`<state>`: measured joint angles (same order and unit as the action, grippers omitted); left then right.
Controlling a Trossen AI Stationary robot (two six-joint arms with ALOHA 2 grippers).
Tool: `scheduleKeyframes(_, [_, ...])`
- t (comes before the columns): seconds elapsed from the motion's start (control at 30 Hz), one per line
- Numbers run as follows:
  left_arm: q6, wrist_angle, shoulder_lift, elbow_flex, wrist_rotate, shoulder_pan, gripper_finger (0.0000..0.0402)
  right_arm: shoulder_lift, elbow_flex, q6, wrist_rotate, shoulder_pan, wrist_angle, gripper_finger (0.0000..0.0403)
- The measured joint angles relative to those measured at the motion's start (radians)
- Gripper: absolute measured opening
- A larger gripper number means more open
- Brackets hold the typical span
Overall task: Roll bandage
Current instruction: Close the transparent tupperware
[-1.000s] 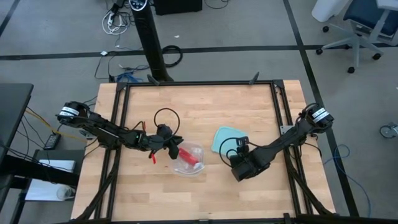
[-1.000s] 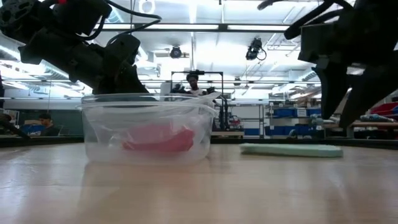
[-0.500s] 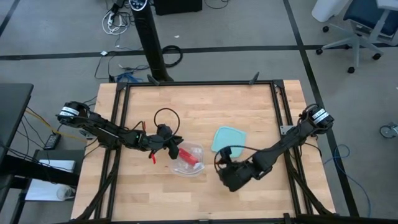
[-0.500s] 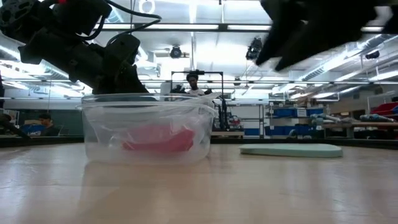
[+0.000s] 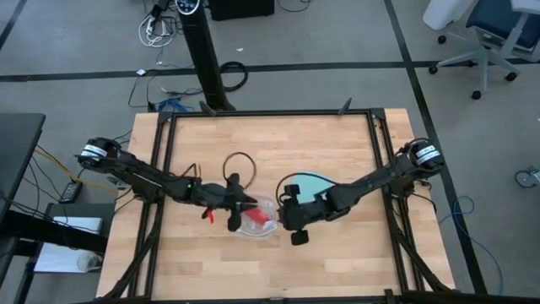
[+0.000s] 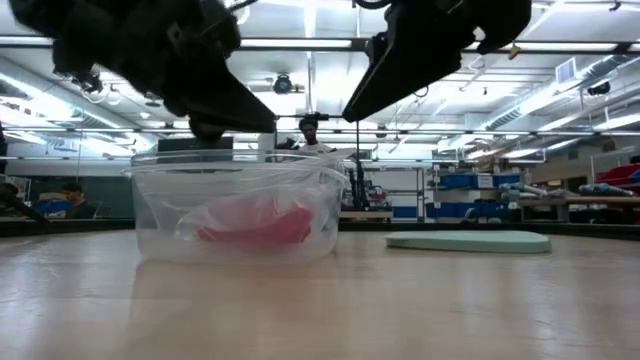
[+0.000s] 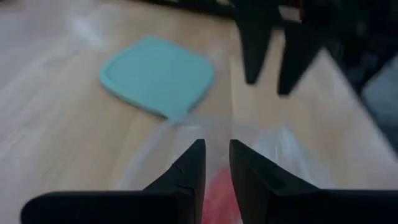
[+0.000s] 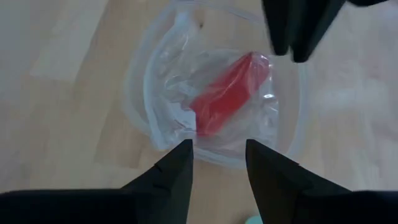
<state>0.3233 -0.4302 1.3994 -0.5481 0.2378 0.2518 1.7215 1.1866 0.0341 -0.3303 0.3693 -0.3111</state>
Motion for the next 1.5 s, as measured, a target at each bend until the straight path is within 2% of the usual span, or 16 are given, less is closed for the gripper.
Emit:
scheduleKeyframes(0.17, [-0.084, 0.342, 0.039, -0.190, -0.027, 0.019, 0.0076, 0.000, 0.000, 0.033, 0.007, -0.040, -0.001, 0.0142])
scheduleKeyframes(0.37, [-0.156, 0.475, 0.178, -0.341, -0.122, 0.032, 0.0076, 0.000, -0.001, 0.037, 0.013, -0.057, -0.005, 0.0141])
scheduleKeyframes(0.7, [-0.162, 0.445, 0.301, -0.406, -0.201, 0.033, 0.0076, -0.006, -0.002, 0.116, 0.005, -0.015, -0.107, 0.0141])
scheduleKeyframes(1.07, [-0.153, 0.374, 0.432, -0.407, -0.206, 0.030, 0.0076, -0.060, -0.003, 0.192, -0.066, 0.035, -0.146, 0.0134])
scheduleKeyframes(1.5, [-0.099, 0.411, 0.457, -0.410, -0.198, 0.023, 0.0076, -0.088, -0.003, 0.260, -0.096, 0.048, -0.203, 0.0132])
